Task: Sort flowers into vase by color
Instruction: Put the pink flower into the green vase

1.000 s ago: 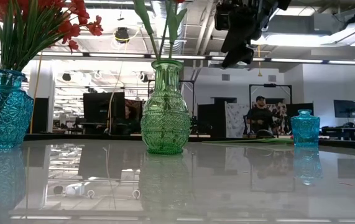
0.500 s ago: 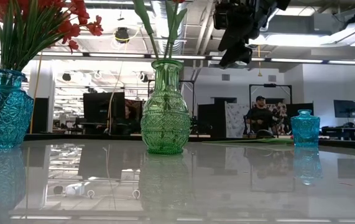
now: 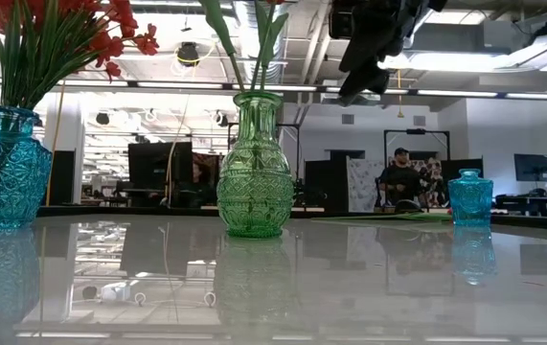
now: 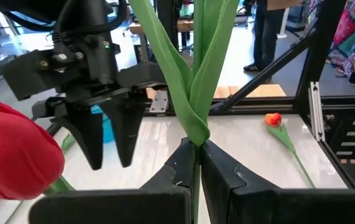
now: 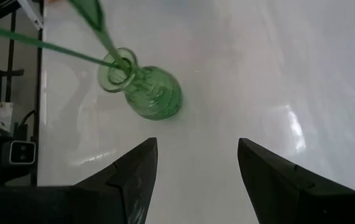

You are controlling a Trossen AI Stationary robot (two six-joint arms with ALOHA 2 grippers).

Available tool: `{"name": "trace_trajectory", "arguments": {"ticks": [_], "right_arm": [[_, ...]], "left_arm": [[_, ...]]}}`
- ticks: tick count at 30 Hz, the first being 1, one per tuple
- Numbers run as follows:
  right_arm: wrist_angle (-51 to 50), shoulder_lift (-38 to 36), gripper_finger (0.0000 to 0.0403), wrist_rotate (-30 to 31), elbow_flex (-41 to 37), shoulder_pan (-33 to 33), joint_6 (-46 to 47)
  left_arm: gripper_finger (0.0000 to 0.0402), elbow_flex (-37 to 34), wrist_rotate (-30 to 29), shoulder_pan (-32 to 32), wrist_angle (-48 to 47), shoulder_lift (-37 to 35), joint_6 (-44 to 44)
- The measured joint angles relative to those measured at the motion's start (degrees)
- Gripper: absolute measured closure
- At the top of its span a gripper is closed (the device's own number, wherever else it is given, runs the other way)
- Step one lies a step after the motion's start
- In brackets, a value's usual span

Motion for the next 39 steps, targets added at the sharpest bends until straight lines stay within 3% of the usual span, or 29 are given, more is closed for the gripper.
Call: {"name": "trace_trajectory", "arguments": {"ticks": [11, 27, 39], "right_arm": [[-4.8, -2.2, 0.0153, 0.0, 0.0, 4.1, 1.3], [-2.9, -3.6, 0.0153, 1.8, 0.0, 12.5, 8.2], [-2.5, -3.7, 0.0154, 2.0, 0.0, 14.7, 11.8]], "left_arm": [[0.0401, 0.0, 0.6, 0.5, 0.0, -0.2, -0.5], [0.0401, 0.0, 1.0, 0.7, 0.0, -0.2, -0.6], [0.0401, 0.0, 2.5, 0.7, -0.1, -0.2, -0.2]]}}
